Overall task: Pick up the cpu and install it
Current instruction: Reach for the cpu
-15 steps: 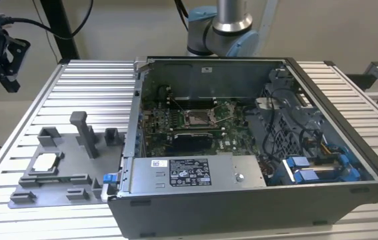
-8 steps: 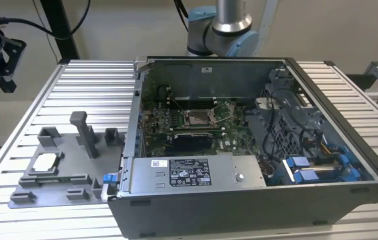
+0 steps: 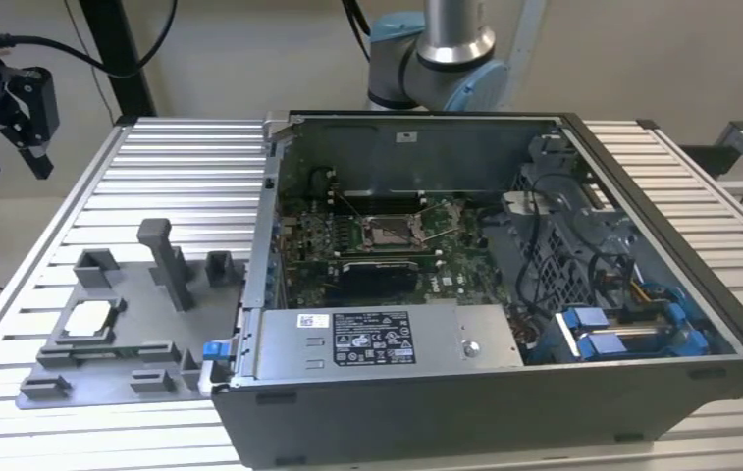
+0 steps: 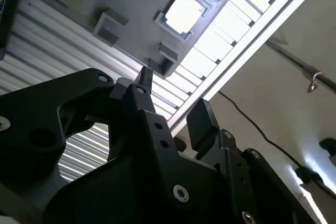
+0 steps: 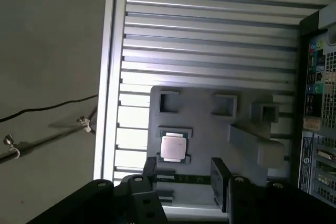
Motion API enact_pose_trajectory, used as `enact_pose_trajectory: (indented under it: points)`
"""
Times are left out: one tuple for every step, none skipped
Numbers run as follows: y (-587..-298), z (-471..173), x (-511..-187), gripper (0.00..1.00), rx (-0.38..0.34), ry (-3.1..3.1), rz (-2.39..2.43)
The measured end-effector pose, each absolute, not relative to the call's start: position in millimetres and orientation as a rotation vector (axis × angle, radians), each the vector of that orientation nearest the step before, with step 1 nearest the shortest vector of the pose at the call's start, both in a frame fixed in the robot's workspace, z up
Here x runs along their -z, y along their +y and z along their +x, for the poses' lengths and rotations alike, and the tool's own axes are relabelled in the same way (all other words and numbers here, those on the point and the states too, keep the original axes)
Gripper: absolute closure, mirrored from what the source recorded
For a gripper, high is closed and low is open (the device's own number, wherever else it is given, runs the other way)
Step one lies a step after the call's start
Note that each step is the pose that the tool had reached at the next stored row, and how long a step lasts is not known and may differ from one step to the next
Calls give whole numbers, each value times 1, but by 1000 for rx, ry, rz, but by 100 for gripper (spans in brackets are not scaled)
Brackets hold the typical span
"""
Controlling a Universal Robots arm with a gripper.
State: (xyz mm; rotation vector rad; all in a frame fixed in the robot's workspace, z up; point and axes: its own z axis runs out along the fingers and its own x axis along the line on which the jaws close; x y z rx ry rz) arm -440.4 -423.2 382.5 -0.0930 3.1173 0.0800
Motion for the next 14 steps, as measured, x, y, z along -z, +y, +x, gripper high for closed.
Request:
enact_pose_trajectory:
  points:
    - [-423, -440, -382, 100, -80, 3117, -93]
    - [-423, -440, -382, 100, -80, 3117, -93]
    - [-423, -440, -382, 100, -80, 3117, -93]
    - [-423, -440, -382, 100, -80, 3117, -93]
    - [-423, -440, -382, 100, -80, 3117, -93]
    - [-423, -440, -382, 0, -80, 3117, -93]
    - [-423, -440, -382, 0, -80, 3117, -93]
    - [-423, -440, -382, 0, -80, 3117, -93]
    - [-423, -440, -382, 0, -80, 3117, -93]
    - [-423, -440, -382, 0, -80, 3117, -93]
    - [-423, -440, -382, 0, -80, 3117, -93]
    - [-423, -440, -382, 0, -80, 3117, -93]
    - [-423, -440, -382, 0, -80, 3117, -93]
    - [-423, -440, -381, 0, -80, 3117, -93]
